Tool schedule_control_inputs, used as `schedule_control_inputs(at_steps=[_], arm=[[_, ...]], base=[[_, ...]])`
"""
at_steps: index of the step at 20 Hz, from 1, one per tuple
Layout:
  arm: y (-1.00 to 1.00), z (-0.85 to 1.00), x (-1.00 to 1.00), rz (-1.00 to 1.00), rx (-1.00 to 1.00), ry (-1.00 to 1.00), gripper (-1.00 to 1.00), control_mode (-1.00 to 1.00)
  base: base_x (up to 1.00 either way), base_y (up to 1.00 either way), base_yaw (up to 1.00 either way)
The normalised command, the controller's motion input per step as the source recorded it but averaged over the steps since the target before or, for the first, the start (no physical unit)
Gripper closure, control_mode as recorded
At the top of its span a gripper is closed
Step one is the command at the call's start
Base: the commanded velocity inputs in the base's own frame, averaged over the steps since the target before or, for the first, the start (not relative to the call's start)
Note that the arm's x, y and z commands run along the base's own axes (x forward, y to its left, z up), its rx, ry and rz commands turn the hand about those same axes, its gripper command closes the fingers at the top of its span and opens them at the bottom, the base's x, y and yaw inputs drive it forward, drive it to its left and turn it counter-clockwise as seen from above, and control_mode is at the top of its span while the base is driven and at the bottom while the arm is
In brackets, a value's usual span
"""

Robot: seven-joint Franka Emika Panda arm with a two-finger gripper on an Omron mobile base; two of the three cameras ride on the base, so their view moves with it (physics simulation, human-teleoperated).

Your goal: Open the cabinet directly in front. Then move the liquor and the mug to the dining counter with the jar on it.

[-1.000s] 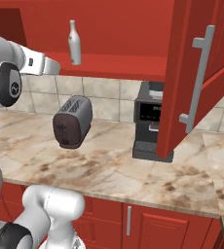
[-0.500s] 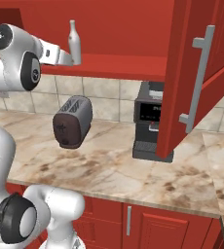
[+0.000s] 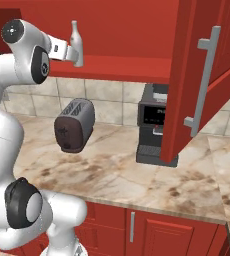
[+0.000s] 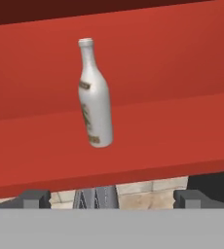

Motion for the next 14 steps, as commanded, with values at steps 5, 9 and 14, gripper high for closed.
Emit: schedule_control_inputs(at_steps=[5, 9, 14], arm=[[0.10, -0.04, 0.29, 0.00, 0.00, -0.02, -1.00, -1.00], [0.08, 0.00, 0.33, 0.00, 0.00, 0.00, -1.00, -1.00], [0.00, 0.00, 0.36, 0.00, 0.00, 0.00, -1.00, -1.00]], base=[[0.00, 0.00, 0.00], [0.00, 0.00, 0.00], [0.00, 0.00, 0.00]])
